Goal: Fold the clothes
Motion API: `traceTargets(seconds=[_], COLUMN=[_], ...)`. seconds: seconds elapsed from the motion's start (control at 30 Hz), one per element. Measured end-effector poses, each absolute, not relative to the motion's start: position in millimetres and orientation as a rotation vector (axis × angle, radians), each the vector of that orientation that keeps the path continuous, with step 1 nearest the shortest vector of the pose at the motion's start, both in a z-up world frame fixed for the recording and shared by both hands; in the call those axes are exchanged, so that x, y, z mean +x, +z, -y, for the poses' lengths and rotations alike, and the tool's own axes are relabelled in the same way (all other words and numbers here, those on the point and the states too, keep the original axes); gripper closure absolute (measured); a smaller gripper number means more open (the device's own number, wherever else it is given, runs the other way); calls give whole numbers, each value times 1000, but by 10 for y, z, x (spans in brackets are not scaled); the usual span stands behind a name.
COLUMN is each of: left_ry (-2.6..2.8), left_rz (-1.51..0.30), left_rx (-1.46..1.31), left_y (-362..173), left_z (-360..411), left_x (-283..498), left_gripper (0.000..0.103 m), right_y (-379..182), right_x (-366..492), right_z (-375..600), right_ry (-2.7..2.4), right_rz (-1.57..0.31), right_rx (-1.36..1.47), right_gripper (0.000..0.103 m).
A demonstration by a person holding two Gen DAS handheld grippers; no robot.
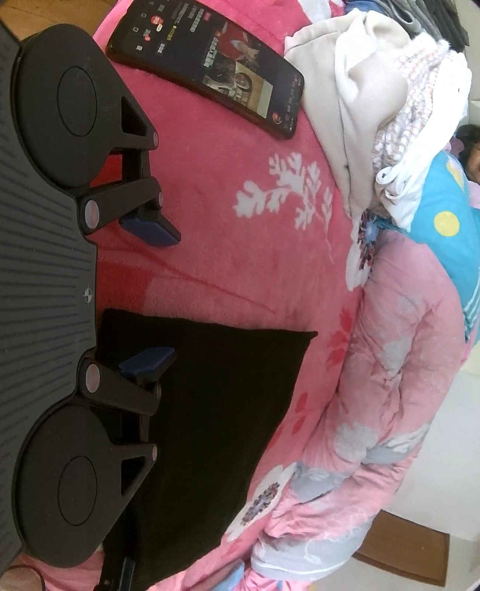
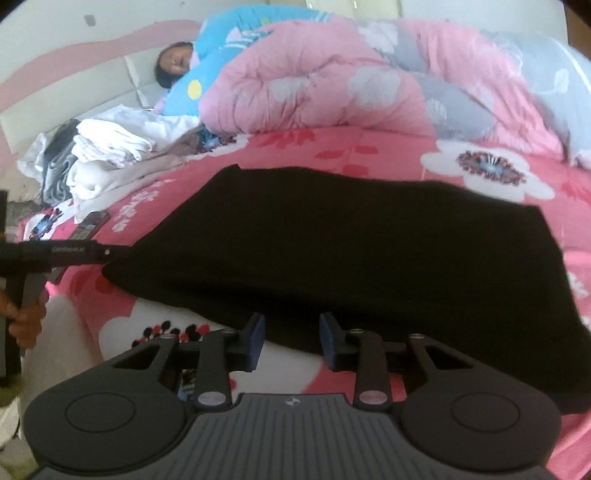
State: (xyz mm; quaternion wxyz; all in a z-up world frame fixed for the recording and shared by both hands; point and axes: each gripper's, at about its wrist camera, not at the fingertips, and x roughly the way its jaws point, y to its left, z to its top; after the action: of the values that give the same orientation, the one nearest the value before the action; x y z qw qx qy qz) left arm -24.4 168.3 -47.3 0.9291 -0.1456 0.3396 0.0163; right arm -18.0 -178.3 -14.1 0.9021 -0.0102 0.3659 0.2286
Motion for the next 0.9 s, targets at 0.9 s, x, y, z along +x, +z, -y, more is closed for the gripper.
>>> traceTargets(seconds=[0.9], left_ry=[9], left_rz=[-665], left_rx=[-324], left_y=[-516], left_z=[-1721], left_x=[-278], left_gripper=[42], right_y=[-166], right_x=[-312], right_z=[1482], right_ry=[405], right_rz=[-798], right_rx=[-172], right_gripper=[103])
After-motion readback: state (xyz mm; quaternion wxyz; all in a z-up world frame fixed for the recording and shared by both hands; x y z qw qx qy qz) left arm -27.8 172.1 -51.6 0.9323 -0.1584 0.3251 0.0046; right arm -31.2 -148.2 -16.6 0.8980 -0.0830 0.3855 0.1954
